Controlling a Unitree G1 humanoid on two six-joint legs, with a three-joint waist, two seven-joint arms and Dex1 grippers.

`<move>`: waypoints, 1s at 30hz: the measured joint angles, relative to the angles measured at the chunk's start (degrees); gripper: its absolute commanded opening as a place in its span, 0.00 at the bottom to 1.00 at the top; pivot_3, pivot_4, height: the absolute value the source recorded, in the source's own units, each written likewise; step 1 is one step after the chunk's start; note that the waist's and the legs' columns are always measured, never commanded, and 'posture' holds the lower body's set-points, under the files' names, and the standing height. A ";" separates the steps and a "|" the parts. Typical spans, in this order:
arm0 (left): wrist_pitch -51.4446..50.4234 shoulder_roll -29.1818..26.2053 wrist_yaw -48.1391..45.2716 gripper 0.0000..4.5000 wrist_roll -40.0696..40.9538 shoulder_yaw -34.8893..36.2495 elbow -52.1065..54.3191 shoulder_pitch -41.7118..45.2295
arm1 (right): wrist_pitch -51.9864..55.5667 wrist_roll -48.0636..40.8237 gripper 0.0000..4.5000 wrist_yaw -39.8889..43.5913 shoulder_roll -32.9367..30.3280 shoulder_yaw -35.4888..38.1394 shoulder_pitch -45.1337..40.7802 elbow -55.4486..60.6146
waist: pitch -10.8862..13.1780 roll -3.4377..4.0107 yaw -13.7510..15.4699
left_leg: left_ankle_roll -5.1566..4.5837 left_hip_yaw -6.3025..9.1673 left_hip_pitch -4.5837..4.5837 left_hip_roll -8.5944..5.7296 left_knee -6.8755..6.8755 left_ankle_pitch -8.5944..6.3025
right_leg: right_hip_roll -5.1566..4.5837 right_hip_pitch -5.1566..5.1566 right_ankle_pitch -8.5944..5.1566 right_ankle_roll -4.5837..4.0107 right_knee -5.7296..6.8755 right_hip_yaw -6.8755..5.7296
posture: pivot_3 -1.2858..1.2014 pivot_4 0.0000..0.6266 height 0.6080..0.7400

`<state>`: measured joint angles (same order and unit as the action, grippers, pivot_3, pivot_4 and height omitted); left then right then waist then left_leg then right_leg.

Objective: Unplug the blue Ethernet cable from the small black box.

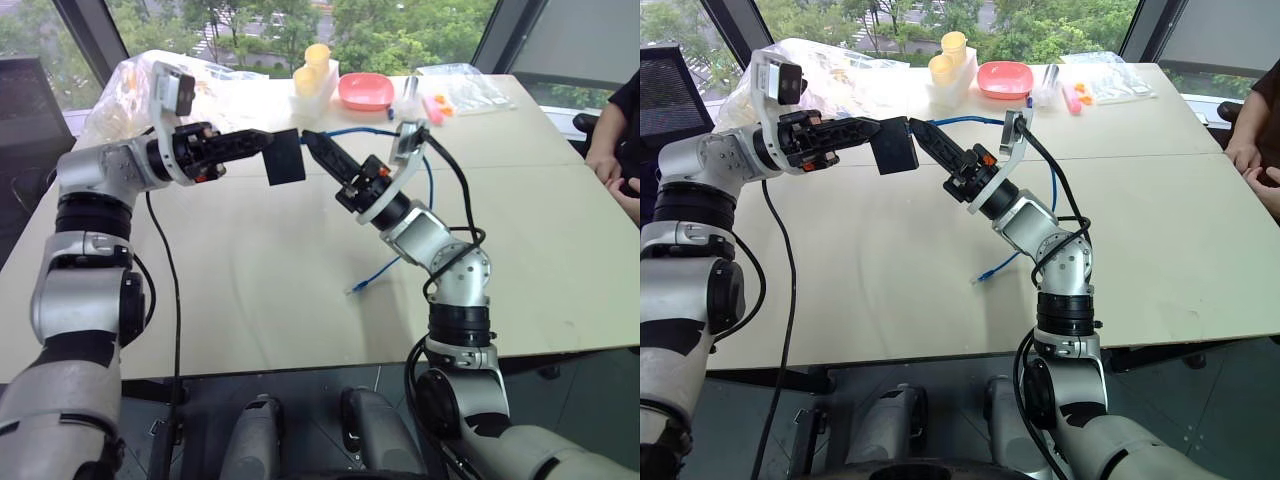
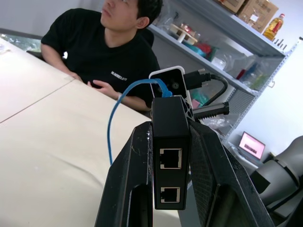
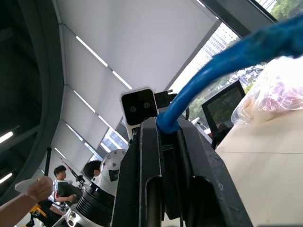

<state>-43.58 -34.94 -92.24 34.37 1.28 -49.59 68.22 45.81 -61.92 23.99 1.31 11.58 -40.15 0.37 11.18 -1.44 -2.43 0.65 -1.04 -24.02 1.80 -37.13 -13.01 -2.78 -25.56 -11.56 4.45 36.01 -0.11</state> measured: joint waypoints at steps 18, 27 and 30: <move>3.54 -3.48 1.68 0.11 -2.81 5.11 -7.85 2.37 | -5.72 4.74 0.00 -1.50 -5.84 3.71 0.54 -2.65 | 0.00 0.00 0.02 | 0.00 -0.01 -0.02 0.00 0.02 0.00 | -0.01 -0.03 0.00 0.00 -0.02 0.00 | 0.52 0.24 1.00; 15.23 1.90 11.77 0.11 -10.40 4.44 -6.19 -0.84 | -7.52 14.68 0.00 -5.78 -10.40 2.00 -2.52 -12.96 | 0.00 0.00 0.36 | 0.00 -0.07 -0.01 -0.02 -0.02 0.00 | -0.06 -0.03 0.02 -0.03 0.00 0.03 | 0.52 0.24 1.00; 24.99 6.46 19.88 0.11 -15.67 2.24 -5.74 -4.37 | -7.33 19.71 0.00 -10.08 -12.18 1.90 -6.91 -22.15 | 0.00 0.00 0.44 | 0.00 -0.10 -0.03 -0.03 -0.01 0.00 | -0.06 -0.04 0.04 -0.04 -0.02 0.06 | 0.52 0.24 1.00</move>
<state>-18.59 -28.48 -72.35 18.70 3.53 -55.33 63.84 38.48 -42.21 13.91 -10.87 13.49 -47.07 -21.78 11.18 -1.44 -1.99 0.65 -1.13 -24.05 1.77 -37.14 -13.01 -2.83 -25.59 -11.52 4.41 35.99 -0.05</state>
